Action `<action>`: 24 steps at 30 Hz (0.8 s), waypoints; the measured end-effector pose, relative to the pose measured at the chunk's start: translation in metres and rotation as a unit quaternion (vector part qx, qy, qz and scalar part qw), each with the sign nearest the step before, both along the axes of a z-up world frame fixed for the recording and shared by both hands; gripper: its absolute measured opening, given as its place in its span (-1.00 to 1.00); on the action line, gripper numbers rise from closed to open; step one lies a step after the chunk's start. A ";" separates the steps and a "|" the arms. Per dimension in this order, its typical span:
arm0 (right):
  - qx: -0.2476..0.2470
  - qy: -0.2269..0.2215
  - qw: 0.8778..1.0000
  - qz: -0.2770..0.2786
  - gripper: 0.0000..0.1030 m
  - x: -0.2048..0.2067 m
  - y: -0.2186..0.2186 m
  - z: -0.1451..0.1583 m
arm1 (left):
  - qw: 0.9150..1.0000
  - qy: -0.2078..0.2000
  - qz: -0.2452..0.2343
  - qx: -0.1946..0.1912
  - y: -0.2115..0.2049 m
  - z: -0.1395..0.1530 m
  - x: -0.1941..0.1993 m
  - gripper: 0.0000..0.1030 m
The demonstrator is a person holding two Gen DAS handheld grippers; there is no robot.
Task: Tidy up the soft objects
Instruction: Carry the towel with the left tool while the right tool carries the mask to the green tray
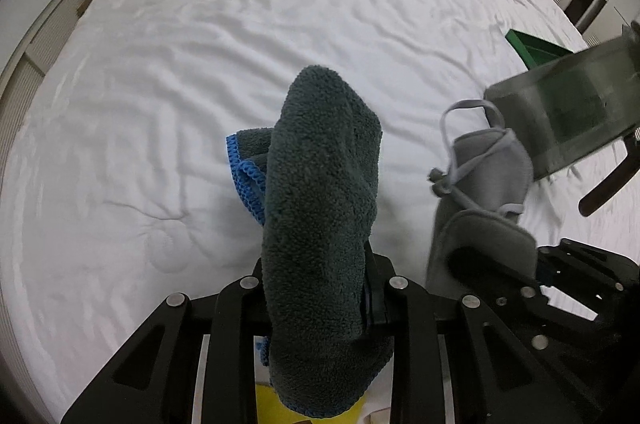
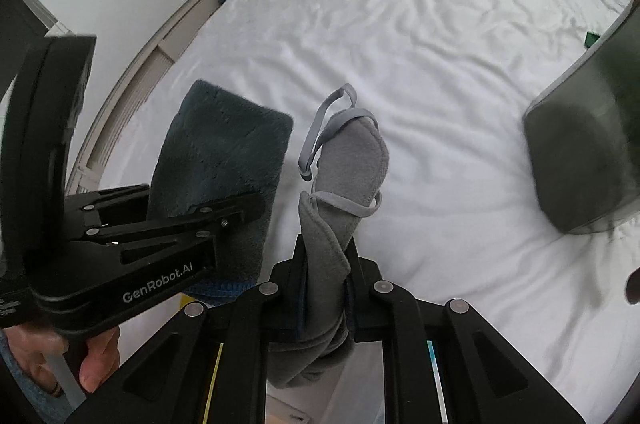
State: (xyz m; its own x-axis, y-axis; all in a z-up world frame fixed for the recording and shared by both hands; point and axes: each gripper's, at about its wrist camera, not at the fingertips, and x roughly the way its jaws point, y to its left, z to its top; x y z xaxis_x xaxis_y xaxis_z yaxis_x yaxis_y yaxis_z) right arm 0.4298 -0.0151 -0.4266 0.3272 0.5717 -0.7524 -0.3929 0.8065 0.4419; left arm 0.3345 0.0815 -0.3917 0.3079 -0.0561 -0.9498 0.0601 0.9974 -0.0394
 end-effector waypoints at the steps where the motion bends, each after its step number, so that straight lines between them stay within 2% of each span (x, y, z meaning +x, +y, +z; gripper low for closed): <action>1: 0.000 -0.001 1.000 -0.001 -0.74 0.000 -0.002 0.000 | 1.000 0.001 0.000 -0.002 -0.001 0.002 0.000 -0.55; 10: -0.028 0.001 1.000 0.007 -0.74 -0.016 -0.017 0.014 | 1.000 0.009 -0.013 -0.012 -0.017 0.022 -0.018 -0.55; 14: -0.037 0.017 0.999 0.008 -0.74 -0.033 -0.033 0.022 | 0.999 0.015 -0.023 -0.015 -0.029 0.032 -0.028 -0.55; 19: -0.044 0.033 0.998 0.007 -0.74 -0.047 -0.035 0.042 | 0.999 0.027 -0.037 -0.009 -0.051 0.035 -0.041 -0.55; 24: -0.051 0.039 0.997 0.035 -0.74 -0.073 -0.055 0.045 | 0.999 0.040 -0.026 -0.008 -0.070 0.032 -0.057 -0.55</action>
State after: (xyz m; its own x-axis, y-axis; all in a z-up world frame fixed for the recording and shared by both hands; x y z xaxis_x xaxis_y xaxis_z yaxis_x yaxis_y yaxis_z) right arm 0.3571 -0.0705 -0.3815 0.2282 0.5105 -0.8291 -0.4169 0.8207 0.3906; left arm 0.2775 0.0111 -0.3593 0.2280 -0.0861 -0.9699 0.1079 0.9922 -0.0627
